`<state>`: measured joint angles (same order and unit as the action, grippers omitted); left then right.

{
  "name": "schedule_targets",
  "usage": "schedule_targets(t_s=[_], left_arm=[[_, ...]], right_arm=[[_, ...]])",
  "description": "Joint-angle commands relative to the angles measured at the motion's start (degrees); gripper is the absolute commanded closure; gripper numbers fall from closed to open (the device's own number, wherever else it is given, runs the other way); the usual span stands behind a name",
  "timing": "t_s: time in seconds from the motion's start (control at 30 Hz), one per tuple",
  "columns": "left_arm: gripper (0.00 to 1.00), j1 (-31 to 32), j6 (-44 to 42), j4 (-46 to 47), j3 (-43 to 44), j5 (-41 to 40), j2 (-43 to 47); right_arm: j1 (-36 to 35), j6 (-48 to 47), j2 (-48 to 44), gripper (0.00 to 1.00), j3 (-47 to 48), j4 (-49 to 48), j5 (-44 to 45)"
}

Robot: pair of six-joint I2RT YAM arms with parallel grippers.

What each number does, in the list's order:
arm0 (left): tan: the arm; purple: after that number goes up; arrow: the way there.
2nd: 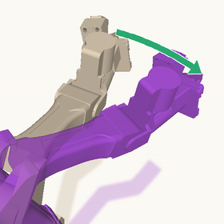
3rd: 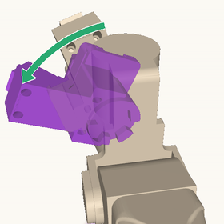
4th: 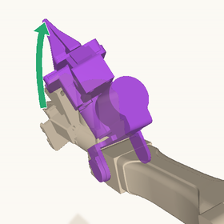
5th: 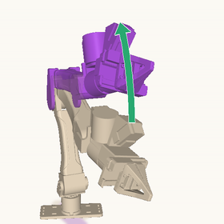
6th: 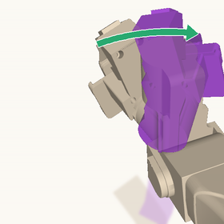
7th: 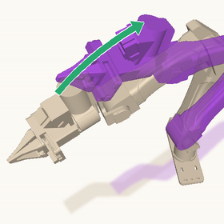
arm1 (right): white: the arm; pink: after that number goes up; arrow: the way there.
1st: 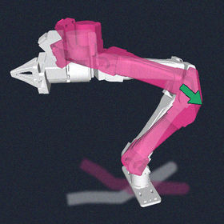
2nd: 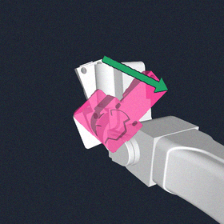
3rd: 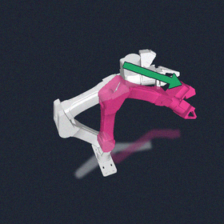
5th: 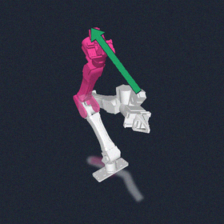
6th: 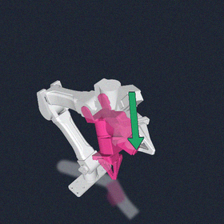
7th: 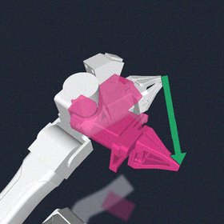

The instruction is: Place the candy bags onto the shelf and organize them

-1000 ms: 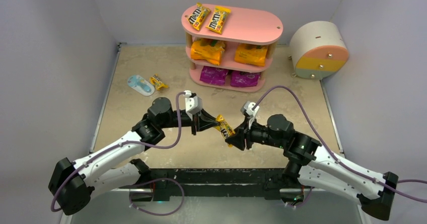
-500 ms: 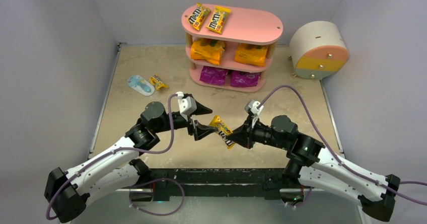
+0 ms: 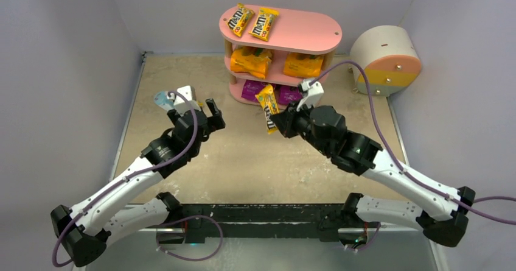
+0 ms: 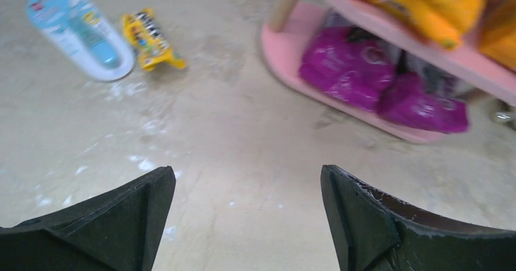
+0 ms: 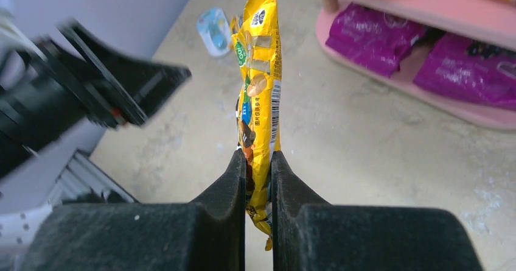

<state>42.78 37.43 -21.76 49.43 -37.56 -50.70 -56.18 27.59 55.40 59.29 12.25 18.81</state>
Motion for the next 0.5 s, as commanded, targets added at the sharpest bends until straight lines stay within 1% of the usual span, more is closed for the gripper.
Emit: schedule_targets(t_s=[0.0,0.07,0.13,0.2,0.3,0.47], left_arm=[[0.05,-1.75,8.54,-6.49,-1.3,-11.09,0.25],[0.05,-5.06,6.07,-1.84,-3.8,-6.0,1.43],[0.05,-11.46,4.44,0.99,-5.46,1.15,1.74],[0.05,-15.22,3.71,2.31,-6.74,5.64,1.1],[0.05,-16.85,3.2,3.28,-7.72,7.14,-0.54],[0.05,-17.7,3.44,3.39,-8.12,7.58,-2.19]], right_arm=[[1.64,1.58,5.75,0.99,11.82,-0.09,8.79],[5.88,0.96,8.34,1.0,16.52,-0.83,5.33],[13.04,1.54,10.75,1.0,20.79,-2.07,-1.35],[19.39,2.67,14.62,1.0,25.96,-2.9,-5.2],[23.5,2.45,20.22,0.99,33.17,-3.21,-4.44],[25.65,2.11,27.3,0.98,40.53,-5.28,-1.09]])
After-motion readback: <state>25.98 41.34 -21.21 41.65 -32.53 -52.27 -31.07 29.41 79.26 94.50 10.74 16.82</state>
